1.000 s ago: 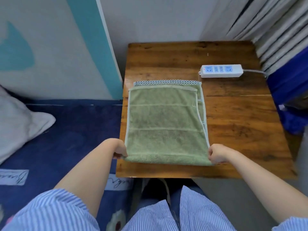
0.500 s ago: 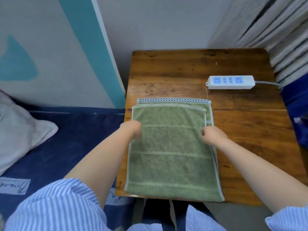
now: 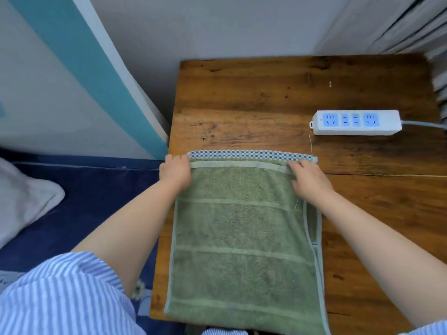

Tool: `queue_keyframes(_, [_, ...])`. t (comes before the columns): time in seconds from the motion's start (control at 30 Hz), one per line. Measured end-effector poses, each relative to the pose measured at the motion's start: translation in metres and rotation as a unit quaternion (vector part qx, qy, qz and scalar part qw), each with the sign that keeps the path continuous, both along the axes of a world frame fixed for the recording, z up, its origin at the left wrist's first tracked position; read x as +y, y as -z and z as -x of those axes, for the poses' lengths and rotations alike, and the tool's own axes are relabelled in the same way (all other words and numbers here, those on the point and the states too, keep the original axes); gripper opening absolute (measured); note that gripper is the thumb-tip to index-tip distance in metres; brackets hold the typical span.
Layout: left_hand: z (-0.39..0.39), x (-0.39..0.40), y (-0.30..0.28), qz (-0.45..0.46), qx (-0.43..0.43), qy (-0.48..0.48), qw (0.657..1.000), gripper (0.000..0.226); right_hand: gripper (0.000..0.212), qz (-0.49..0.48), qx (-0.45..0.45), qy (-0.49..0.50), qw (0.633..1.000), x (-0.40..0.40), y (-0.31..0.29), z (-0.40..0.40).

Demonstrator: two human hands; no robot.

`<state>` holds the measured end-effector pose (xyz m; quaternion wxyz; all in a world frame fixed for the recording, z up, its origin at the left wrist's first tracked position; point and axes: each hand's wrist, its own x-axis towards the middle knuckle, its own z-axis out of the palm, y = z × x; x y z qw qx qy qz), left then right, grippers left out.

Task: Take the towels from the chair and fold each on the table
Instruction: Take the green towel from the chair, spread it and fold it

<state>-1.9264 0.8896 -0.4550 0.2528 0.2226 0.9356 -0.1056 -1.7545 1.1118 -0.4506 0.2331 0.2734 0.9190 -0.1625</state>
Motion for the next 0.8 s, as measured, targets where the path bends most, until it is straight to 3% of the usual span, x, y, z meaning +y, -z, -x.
queue_keyframes(0.13, [0.01,-0.006,0.006,-0.002,-0.002,0.005,1.0,0.03,0.026,0.025,0.037,0.041,0.998,0.013,0.002,0.007])
queue_keyframes(0.23, [0.013,-0.009,0.006,0.017,-0.026,0.006,1.0,0.033,0.018,0.106,0.037,0.021,0.993,0.024,-0.008,0.003])
queue_keyframes(0.43, [0.007,-0.004,0.008,0.013,0.0,0.064,0.998,0.012,0.009,0.187,0.069,0.04,0.979,0.032,-0.021,-0.014])
queue_keyframes(0.6, [0.005,0.001,-0.005,-0.092,-0.063,-0.019,0.994,0.017,0.015,0.179,0.152,0.113,0.965,0.027,-0.007,-0.016])
queue_keyframes(0.7, [0.006,0.004,-0.018,-0.188,-0.12,0.011,0.975,0.006,0.015,0.221,0.262,0.217,0.914,0.017,-0.004,-0.021])
queue_keyframes(0.8, [0.01,0.004,-0.03,-0.297,-0.189,-0.047,0.935,0.029,0.021,0.232,0.334,0.275,0.871,0.017,-0.007,-0.026])
